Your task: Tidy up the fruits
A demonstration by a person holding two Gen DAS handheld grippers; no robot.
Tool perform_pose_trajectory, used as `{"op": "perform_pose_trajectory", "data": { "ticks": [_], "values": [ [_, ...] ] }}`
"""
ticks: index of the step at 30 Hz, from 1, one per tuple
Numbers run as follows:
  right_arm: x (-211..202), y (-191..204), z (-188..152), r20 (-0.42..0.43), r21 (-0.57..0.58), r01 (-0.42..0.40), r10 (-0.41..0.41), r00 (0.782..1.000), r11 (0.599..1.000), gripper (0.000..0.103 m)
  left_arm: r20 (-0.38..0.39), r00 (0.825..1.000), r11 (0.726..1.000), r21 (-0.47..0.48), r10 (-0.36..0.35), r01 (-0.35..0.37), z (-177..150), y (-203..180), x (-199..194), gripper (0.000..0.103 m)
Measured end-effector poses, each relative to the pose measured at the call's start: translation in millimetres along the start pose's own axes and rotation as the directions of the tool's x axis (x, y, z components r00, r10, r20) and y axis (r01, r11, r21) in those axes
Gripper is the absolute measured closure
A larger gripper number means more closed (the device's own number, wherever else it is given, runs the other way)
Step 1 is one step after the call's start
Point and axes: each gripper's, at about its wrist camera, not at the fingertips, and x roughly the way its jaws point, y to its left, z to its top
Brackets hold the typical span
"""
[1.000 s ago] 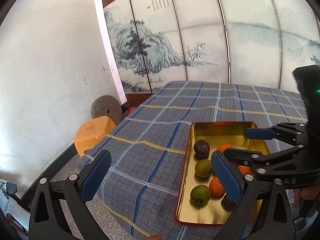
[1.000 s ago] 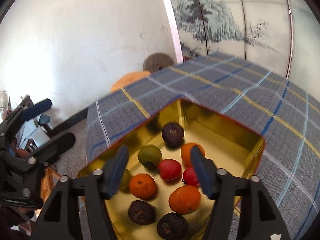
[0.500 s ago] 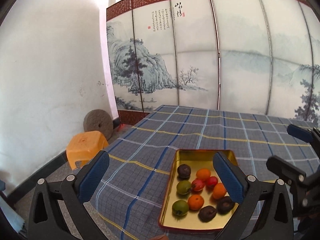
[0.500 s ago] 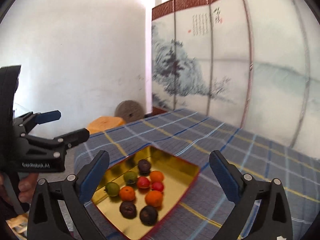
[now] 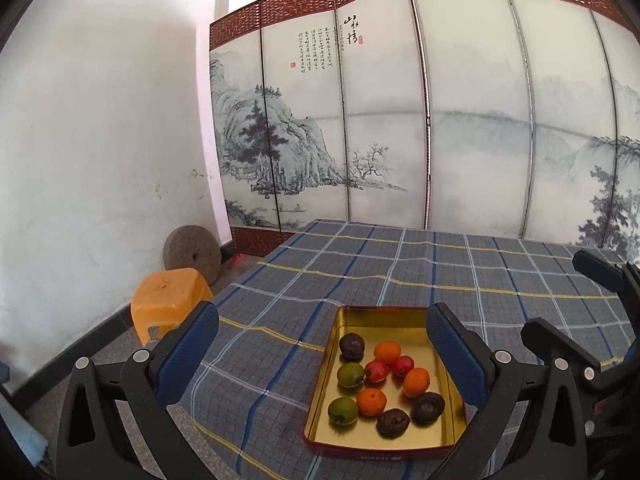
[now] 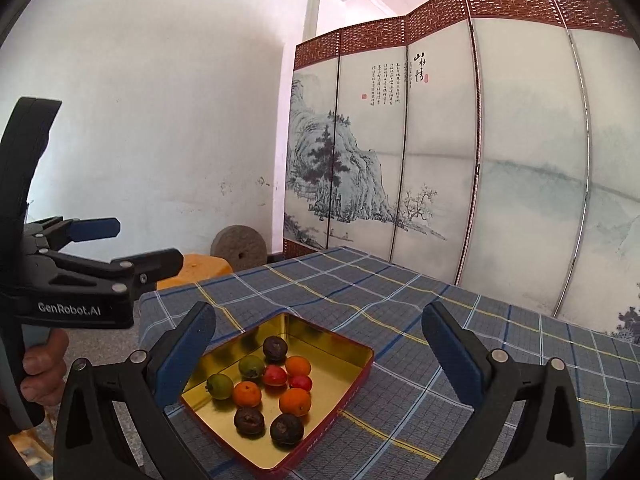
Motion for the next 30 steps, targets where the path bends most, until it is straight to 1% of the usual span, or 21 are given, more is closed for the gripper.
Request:
{"op": "perform_pose_trajectory", "data": {
  "ticks": [5,14,20,30],
  "values": [
    [-4,2,1,0.006,-0.006,0.003,-0.003,1.000,1.000,0.000,-0.001,1.000,1.000,-0.005,-0.018,0.018,-1,-1,-5,0.000],
    [-13,1,1,0.016,0.006,0.010,-0.010,1.000,1.000,0.000,-0.019,0.999,1.000,-0.014,-0.027,0.026,-6,0,-9,0.000],
    [-18,1,-5,0.011,0.011,0.011,-0.011,1.000,1.000,0.000,-0.020,1.000,1.000,-0.006,-0.023,0.022,-12,-2,-14,0.000],
    [-26,-1,-23,-0.007,0.028,0.018,-0.018,1.000,0.999,0.000,-0.058,0.998,0.999,0.003,-0.032,0.032,-28,-8,-17,0.000]
  ]
}}
